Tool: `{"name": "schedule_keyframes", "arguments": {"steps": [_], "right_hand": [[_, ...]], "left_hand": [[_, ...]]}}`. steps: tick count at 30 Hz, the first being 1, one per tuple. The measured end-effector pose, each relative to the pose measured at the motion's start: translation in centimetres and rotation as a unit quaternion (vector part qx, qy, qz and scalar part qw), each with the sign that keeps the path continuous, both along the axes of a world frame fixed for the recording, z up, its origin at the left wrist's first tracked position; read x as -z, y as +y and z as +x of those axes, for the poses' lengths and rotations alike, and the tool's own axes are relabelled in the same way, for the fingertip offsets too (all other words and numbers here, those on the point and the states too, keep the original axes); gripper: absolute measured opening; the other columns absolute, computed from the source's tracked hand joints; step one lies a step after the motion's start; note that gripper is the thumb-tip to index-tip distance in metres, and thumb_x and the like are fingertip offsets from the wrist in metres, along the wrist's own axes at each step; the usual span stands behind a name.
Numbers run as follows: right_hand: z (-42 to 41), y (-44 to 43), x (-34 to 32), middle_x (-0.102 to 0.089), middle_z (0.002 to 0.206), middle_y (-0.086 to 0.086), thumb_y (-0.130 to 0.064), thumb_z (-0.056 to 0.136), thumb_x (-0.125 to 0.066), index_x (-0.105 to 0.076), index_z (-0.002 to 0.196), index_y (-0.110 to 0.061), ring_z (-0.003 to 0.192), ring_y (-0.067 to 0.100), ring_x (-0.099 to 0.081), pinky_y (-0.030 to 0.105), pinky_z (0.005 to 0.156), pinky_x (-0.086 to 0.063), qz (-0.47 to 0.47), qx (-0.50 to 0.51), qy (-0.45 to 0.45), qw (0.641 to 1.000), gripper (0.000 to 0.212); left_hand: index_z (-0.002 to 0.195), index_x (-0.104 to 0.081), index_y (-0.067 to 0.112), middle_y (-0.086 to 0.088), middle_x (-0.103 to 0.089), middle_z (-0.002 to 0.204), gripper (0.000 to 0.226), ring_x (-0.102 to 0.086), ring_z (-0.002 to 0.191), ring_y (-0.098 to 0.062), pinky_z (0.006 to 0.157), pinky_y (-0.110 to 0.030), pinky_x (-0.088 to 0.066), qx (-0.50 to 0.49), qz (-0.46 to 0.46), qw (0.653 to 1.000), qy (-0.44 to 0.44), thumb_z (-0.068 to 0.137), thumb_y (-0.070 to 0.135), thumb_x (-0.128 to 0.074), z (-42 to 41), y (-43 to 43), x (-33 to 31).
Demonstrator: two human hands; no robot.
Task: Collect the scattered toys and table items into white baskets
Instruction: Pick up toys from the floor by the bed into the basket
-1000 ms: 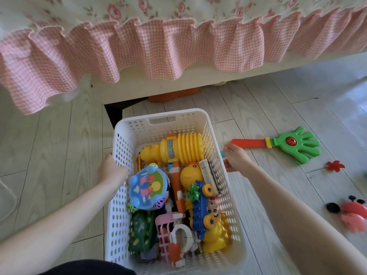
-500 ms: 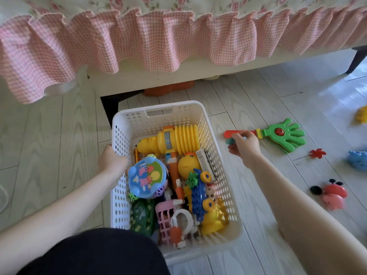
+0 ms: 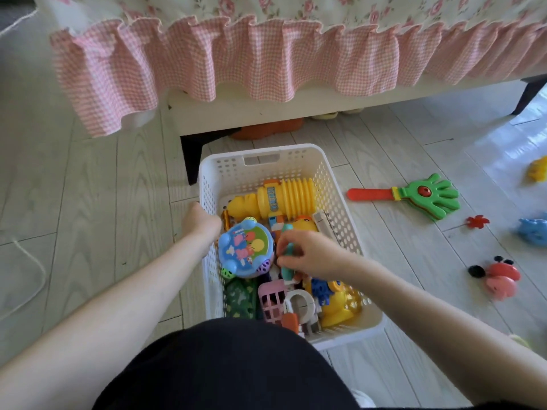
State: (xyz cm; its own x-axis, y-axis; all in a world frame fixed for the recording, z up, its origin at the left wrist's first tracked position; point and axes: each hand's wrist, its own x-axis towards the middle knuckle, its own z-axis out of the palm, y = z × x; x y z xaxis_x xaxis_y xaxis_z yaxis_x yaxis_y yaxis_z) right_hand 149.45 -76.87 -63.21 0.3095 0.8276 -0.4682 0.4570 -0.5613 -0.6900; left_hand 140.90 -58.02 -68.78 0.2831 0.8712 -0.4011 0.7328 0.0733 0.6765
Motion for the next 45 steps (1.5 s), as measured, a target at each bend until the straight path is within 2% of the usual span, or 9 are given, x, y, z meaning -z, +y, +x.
{"name": "schedule_keyframes", "arguments": {"steps": [8, 13, 17, 22, 26, 32, 39, 42, 45], "right_hand": [[-1.7, 1.4, 2.1, -0.058, 0.092, -0.002, -0.019, 0.090, -0.059, -0.055, 0.103, -0.011, 0.076, 0.024, -0.067, 0.028, 0.058, -0.056, -0.079, -0.070, 0.045, 0.993, 0.016], [4.1, 1.3, 0.4, -0.066, 0.069, 0.002, -0.017, 0.089, -0.059, -0.059, 0.096, -0.008, 0.048, 0.006, -0.063, 0.019, 0.046, -0.051, 0.099, 0.263, 0.076, 0.957, 0.011], [8.9, -0.8, 0.8, -0.069, 0.086, 0.003, -0.026, 0.089, -0.057, -0.062, 0.099, -0.010, 0.072, 0.014, -0.062, 0.028, 0.067, -0.049, 0.161, 0.457, -0.148, 0.862, 0.020], [8.4, -2.5, 3.2, -0.060, 0.112, 0.008, -0.029, 0.091, -0.055, -0.041, 0.135, -0.011, 0.087, 0.013, -0.059, 0.026, 0.075, -0.048, 0.035, 0.321, -0.035, 0.946, 0.050], [8.4, -3.3, 4.6, -0.053, 0.099, 0.002, -0.010, 0.095, -0.043, -0.035, 0.141, -0.010, 0.058, -0.004, -0.037, 0.012, 0.053, -0.030, 0.073, 0.310, -0.083, 0.945, 0.046], [11.7, -6.8, 3.7, -0.061, 0.116, 0.011, -0.010, 0.095, -0.044, -0.038, 0.140, -0.011, 0.056, 0.001, -0.051, 0.009, 0.042, -0.037, 0.052, 0.341, -0.108, 0.932, 0.045], [13.8, -8.4, 4.2, -0.057, 0.067, -0.004, -0.014, 0.092, -0.051, -0.049, 0.130, -0.013, 0.041, -0.004, -0.048, 0.011, 0.041, -0.037, 0.077, 0.354, -0.015, 0.932, 0.038], [16.4, -9.2, 4.8, -0.068, 0.079, 0.005, -0.027, 0.089, -0.058, -0.061, 0.104, -0.004, 0.059, 0.011, -0.065, 0.022, 0.052, -0.053, 0.113, 0.458, 0.151, 0.869, 0.028], [20.1, -8.2, 6.7, -0.064, 0.065, 0.010, -0.020, 0.091, -0.057, -0.058, 0.081, 0.000, 0.041, 0.012, -0.062, 0.021, 0.040, -0.051, 0.138, 0.655, 0.215, 0.711, 0.023]], "left_hand": [[0.117, -0.044, 0.003, -0.018, -0.054, 0.118, 0.032, -0.054, 0.102, -0.034, 0.069, -0.035, -0.043, 0.009, -0.001, 1.000, 0.019, 0.085, 0.000, -0.047, 0.0, 0.2, 0.3], [0.116, -0.044, 0.002, -0.020, -0.053, 0.121, 0.032, -0.053, 0.105, -0.036, 0.068, -0.035, -0.043, 0.003, 0.006, 1.000, 0.028, 0.085, -0.002, -0.047, 0.3, 0.1, 0.4], [0.115, -0.045, 0.001, -0.021, -0.054, 0.119, 0.029, -0.053, 0.103, -0.037, 0.068, -0.036, -0.043, 0.001, 0.010, 1.000, 0.026, 0.087, -0.003, -0.045, 0.3, 0.0, 0.3], [0.116, -0.045, -0.001, -0.022, -0.054, 0.118, 0.028, -0.053, 0.102, -0.037, 0.063, -0.034, -0.041, 0.019, 0.005, 1.000, 0.021, 0.088, -0.003, -0.042, 0.1, 0.3, 0.1], [0.118, -0.044, -0.001, -0.023, -0.052, 0.120, 0.031, -0.051, 0.105, -0.037, 0.068, -0.035, -0.040, 0.025, 0.007, 0.999, 0.034, 0.088, -0.006, -0.040, 1.0, -0.4, -0.6], [0.125, -0.041, -0.001, -0.023, -0.049, 0.127, 0.037, -0.048, 0.114, -0.039, 0.083, -0.042, -0.043, 0.062, -0.015, 0.998, 0.023, 0.088, -0.008, -0.037, 5.7, -2.9, -1.3], [0.118, -0.041, -0.005, -0.027, -0.050, 0.119, 0.033, -0.049, 0.108, -0.040, 0.080, -0.044, -0.043, 0.057, -0.001, 0.998, 0.016, 0.086, -0.010, -0.036, 7.7, -3.8, -0.8], [0.114, -0.043, -0.003, -0.026, -0.052, 0.115, 0.028, -0.052, 0.103, -0.041, 0.068, -0.040, -0.042, 0.049, 0.010, 0.998, 0.026, 0.087, -0.006, -0.038, 8.0, -3.9, -0.5], [0.111, -0.044, -0.003, -0.024, -0.052, 0.111, 0.024, -0.052, 0.101, -0.040, 0.073, -0.041, -0.044, 0.043, 0.015, 0.999, 0.022, 0.087, -0.005, -0.039, 8.0, -4.0, -0.3]]}}
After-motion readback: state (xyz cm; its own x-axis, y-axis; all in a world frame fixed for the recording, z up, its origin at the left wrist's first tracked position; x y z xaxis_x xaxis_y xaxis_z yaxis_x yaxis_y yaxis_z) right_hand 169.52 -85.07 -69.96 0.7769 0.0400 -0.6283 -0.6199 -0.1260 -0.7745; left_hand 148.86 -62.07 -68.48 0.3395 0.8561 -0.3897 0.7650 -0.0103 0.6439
